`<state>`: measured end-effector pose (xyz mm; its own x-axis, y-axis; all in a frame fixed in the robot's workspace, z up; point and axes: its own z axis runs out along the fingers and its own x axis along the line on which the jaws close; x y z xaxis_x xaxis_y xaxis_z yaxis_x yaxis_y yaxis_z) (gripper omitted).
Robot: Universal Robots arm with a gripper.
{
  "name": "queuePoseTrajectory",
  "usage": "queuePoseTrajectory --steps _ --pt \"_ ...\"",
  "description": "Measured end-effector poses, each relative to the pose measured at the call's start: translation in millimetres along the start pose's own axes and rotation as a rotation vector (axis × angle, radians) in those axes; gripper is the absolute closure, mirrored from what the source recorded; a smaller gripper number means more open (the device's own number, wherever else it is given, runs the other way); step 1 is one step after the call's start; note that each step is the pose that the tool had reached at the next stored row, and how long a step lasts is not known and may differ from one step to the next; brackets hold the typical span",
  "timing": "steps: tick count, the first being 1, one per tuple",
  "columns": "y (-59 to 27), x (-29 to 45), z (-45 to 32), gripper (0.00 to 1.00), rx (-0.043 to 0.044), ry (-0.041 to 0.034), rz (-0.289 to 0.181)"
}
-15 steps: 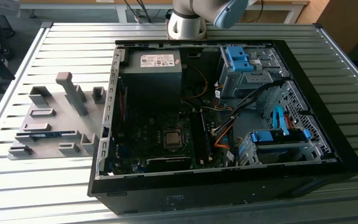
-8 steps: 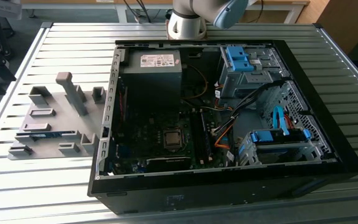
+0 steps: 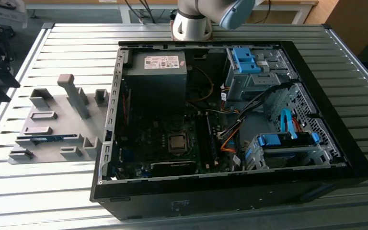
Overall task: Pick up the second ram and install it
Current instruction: 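Pick up the second ram and move it above second insertion slot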
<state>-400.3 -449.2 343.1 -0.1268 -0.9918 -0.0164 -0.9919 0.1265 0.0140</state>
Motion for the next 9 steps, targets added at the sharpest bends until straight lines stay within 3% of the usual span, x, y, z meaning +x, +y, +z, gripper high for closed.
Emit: queuePoseTrajectory --steps 9 --pt "-0.1 0.1 7.0 0.58 -0.0002 0.0003 0.000"
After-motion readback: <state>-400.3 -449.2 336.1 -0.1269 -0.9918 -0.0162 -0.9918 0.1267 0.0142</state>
